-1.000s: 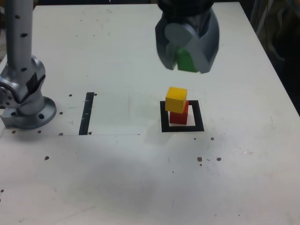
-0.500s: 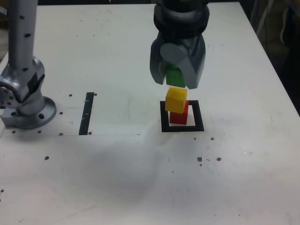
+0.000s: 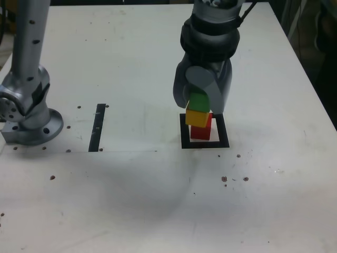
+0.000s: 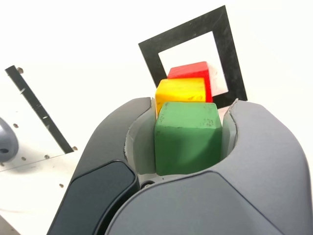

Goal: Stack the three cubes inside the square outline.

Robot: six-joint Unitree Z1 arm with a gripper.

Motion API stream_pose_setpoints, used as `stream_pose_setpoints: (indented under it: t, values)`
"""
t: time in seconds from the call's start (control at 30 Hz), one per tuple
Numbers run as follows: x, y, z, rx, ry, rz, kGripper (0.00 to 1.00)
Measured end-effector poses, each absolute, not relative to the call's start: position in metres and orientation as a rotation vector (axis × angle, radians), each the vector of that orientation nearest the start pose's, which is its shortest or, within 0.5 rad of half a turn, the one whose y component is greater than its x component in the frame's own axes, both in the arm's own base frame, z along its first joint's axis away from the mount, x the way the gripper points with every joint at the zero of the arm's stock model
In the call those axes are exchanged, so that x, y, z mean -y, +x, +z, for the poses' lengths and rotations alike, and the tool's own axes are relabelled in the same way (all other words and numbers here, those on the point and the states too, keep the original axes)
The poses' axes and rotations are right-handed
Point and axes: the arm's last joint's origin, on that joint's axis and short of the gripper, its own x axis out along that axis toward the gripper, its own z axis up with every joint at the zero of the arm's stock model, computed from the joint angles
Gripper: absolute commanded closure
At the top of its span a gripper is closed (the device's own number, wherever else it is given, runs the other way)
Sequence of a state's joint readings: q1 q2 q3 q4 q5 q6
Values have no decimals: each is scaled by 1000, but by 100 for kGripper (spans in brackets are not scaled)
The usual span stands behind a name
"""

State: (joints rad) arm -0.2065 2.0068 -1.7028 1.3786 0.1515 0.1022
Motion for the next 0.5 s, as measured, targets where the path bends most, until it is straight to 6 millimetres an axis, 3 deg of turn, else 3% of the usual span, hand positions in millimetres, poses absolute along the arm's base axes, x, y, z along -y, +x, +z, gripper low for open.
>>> stream_pose_setpoints:
  t: [0.27,0.43,0.5]
  values:
    - [66,353,288,-1658,383,-124,69]
    - [65,350,289,-1687,392,-123,29]
    - [64,349,289,-1694,397,-127,17]
